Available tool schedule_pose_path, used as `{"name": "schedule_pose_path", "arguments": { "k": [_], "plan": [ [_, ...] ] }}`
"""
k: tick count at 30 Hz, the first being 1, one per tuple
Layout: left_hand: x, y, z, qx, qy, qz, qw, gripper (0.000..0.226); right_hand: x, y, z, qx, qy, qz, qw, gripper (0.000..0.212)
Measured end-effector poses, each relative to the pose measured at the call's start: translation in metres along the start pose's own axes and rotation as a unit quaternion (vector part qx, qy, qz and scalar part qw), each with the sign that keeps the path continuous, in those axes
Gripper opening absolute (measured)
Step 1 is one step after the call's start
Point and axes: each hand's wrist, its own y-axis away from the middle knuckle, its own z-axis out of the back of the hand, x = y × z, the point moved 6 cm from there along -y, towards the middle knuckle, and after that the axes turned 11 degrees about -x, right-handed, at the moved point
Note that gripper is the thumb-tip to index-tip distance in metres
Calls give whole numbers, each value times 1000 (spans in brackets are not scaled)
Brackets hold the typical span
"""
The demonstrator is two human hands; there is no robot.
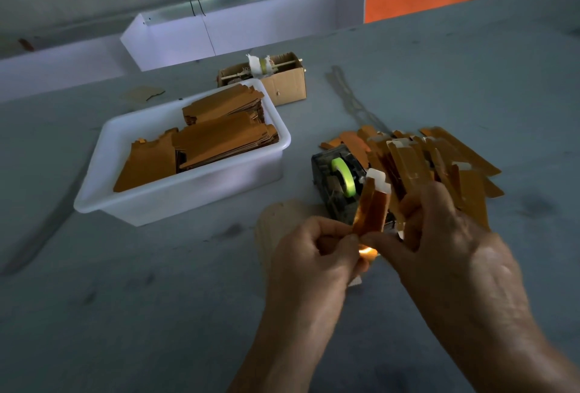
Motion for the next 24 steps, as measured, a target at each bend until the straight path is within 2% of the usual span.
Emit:
{"name": "schedule_pose_path", "arguments": {
  "k": [2,4,6,9,11,13,15,17,18,20,21,22,24],
  "plan": [
    [1,0,1,23,34,38,998,3,-8,1,-1,12,-49,-17,999,52],
    [4,2,1,37,46,60,996,3,-13,4,-8,54,-156,-62,984,51],
    [7,3,-1,43,66,78,994,3,-18,6,-17,88,-229,-95,965,39],
    [12,2,-3,79,106,112,985,9,-26,5,-23,109,-270,-112,950,12],
    [14,1,-2,114,135,141,974,21,-27,5,-26,144,-289,-109,940,10],
    [12,0,1,132,129,138,973,21,-27,3,-26,174,-311,-116,927,8],
    [11,-6,12,87,61,86,991,12,-31,-8,-22,157,-308,-128,930,8],
    [11,-19,36,-42,-89,-14,995,10,-41,-30,-12,74,-258,-126,955,7],
    [9,-23,49,-111,-187,-66,974,12,-46,-43,-5,22,-205,-113,972,8],
    [6,-26,66,-183,-375,-128,900,26,-54,-62,10,-69,-75,-110,989,24],
    [11,-30,70,-186,-425,-122,877,36,-58,-66,15,-100,-43,-121,987,35],
    [19,-35,73,-170,-450,-95,872,45,-58,-65,18,-123,-40,-127,983,41],
    [35,-43,69,-123,-445,-37,886,55,-48,-55,16,-140,-68,-97,983,33]
  ]
}}
